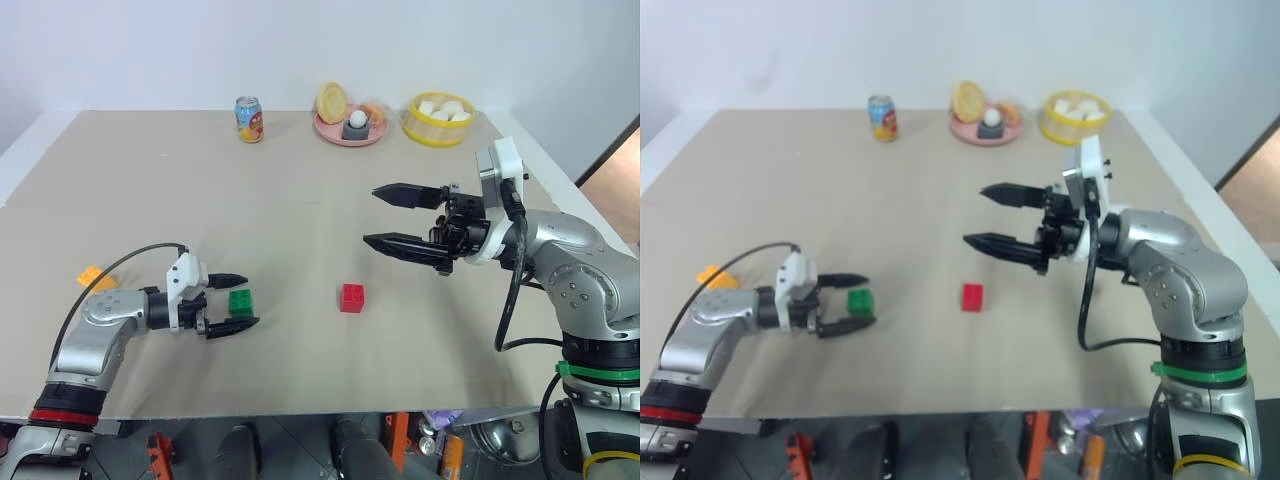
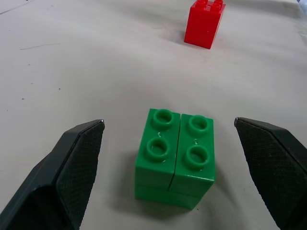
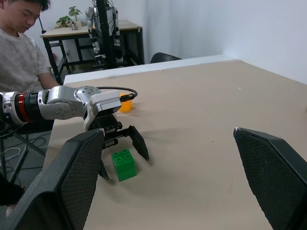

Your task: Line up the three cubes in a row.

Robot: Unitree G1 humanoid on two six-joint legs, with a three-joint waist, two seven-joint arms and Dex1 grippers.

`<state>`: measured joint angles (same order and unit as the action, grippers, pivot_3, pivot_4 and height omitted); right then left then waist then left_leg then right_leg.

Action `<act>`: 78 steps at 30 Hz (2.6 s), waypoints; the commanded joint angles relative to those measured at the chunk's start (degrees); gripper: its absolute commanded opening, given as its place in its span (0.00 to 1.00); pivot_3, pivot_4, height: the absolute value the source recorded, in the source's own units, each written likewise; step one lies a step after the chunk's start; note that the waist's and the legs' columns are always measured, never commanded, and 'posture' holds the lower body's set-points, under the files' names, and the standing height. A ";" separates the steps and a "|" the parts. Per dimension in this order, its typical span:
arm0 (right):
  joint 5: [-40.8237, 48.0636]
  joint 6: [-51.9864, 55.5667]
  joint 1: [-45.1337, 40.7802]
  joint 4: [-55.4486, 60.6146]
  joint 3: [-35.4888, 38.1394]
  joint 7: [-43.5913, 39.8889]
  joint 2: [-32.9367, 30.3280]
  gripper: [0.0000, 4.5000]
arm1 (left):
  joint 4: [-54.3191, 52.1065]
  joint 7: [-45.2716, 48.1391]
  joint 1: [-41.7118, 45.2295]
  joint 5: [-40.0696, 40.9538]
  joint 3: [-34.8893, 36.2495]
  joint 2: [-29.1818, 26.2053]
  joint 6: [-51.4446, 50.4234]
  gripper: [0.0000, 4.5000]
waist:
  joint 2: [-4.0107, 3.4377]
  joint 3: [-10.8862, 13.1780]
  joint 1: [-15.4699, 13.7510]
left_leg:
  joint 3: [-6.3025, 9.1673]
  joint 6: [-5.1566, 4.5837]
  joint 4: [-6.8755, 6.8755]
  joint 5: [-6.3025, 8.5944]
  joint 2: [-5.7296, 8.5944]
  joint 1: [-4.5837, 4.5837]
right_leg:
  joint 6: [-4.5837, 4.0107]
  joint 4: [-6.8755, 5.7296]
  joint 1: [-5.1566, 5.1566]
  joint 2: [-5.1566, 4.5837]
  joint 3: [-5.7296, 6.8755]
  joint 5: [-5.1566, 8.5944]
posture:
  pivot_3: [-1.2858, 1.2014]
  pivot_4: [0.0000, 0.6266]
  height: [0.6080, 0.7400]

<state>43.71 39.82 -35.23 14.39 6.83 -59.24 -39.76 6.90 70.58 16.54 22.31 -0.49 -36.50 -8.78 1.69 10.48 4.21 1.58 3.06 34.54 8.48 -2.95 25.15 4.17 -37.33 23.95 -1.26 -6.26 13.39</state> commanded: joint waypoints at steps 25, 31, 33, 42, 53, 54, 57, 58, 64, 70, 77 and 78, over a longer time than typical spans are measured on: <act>0.38 -1.58 -0.77 0.97 1.17 0.71 -0.34 1.00 | 9.72 5.02 0.97 -3.65 -0.33 -0.93 9.54 0.30 | 0.00 -0.01 0.00 | -0.01 0.00 0.00 0.00 0.00 -0.01 | -0.01 -0.01 0.00 0.00 0.00 0.01 | 0.52 0.24 1.00; 0.03 -2.34 -1.53 0.24 0.59 0.44 0.09 1.00 | 7.95 5.58 2.23 -3.51 -0.87 -0.38 10.02 0.29 | 0.00 -0.01 0.00 | -0.01 0.00 0.00 0.00 0.00 -0.01 | -0.01 -0.02 0.00 0.00 0.00 0.00 | 0.52 0.24 1.00; 0.13 -2.40 -1.94 0.14 0.53 0.37 0.12 1.00 | 7.24 6.05 2.98 -3.33 -1.47 0.17 10.13 0.29 | 0.00 -0.01 -0.01 | -0.01 -0.01 0.01 0.00 0.00 -0.01 | -0.01 -0.02 -0.01 -0.01 0.00 -0.01 | 0.52 0.24 1.00; 1.64 -1.05 5.46 5.12 1.13 -5.58 -5.98 1.00 | 10.94 7.96 10.68 -5.60 -7.30 6.23 12.35 0.29 | 0.02 -0.02 -1.14 | 0.02 -0.02 0.05 -0.01 0.04 0.03 | 0.12 -0.01 -0.07 -0.01 0.00 -0.01 | 0.52 0.24 1.00; -2.67 -5.75 18.91 9.48 1.24 -10.69 -13.62 1.00 | 25.89 10.74 21.52 -10.64 -11.78 13.52 18.70 0.29 | 0.02 -0.02 -1.36 | -0.01 -0.03 0.26 -0.01 0.07 0.04 | 0.15 -0.01 -0.10 -0.01 -0.05 -0.09 | 0.52 0.24 1.00; -2.91 -5.97 18.99 9.33 1.25 -10.45 -13.55 1.00 | 27.15 10.80 22.28 -10.98 -11.85 14.07 19.23 0.29 | 0.02 -0.02 -1.36 | -0.01 -0.03 0.29 -0.01 0.07 0.02 | 0.14 -0.01 -0.10 0.00 -0.06 -0.11 | 0.52 0.24 1.00; -3.12 -6.17 18.81 8.84 1.40 -9.67 -13.05 1.00 | 30.30 10.81 24.11 -11.81 -12.05 15.47 20.76 0.29 | 0.02 -0.02 -1.46 | 0.03 -0.07 0.35 -0.04 0.07 0.02 | 0.13 -0.02 -0.12 0.02 -0.05 -0.19 | 0.52 0.24 1.00; -3.20 -6.25 18.89 8.78 1.51 -9.37 -12.85 1.00 | 31.07 10.73 24.56 -12.06 -12.13 15.96 21.21 0.29 | 0.02 -0.02 -1.48 | 0.03 -0.07 0.37 -0.04 0.07 0.04 | 0.14 -0.02 -0.12 0.01 -0.05 -0.19 | 0.52 0.24 1.00; -3.66 -6.81 18.55 8.17 1.03 -8.18 -12.14 1.00 | 33.74 10.81 26.60 -13.18 -12.61 18.89 22.50 0.29 | 0.02 -0.02 -1.51 | 0.04 -0.07 0.41 -0.04 0.09 0.07 | 0.17 -0.01 -0.14 0.00 -0.06 -0.18 | 0.52 0.24 1.00; -3.66 -6.92 17.83 7.89 0.59 -7.71 -11.69 1.00 | 36.02 12.16 27.65 -14.19 -12.43 18.68 23.88 0.29 | 0.02 -0.02 -1.45 | 0.08 -0.07 0.41 -0.04 0.09 0.07 | 0.18 -0.01 -0.13 0.03 -0.06 -0.18 | 0.52 0.24 1.00; -3.88 -7.04 17.35 7.54 0.25 -7.88 -11.16 1.00 | 36.42 13.01 27.77 -14.03 -11.16 16.14 23.82 0.29 | 0.02 -0.02 -1.38 | 0.09 -0.07 0.41 -0.04 0.09 0.05 | 0.18 -0.01 -0.15 0.04 -0.06 -0.19 | 0.52 0.24 1.00; -3.96 -7.09 17.20 7.42 0.14 -7.89 -11.07 1.00 | 36.36 13.03 27.69 -13.98 -10.97 15.61 23.72 0.29 | 0.02 -0.02 -1.34 | 0.09 -0.07 0.41 -0.04 0.08 0.04 | 0.18 -0.01 -0.15 0.05 -0.06 -0.19 | 0.52 0.24 1.00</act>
<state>39.60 33.57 -16.66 21.43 6.67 -67.16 -50.89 43.25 83.02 43.19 8.22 -12.99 -19.34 14.28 1.70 10.46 2.87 1.67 3.00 34.94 8.44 -2.89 25.18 4.34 -37.35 23.80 -1.19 -6.32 13.20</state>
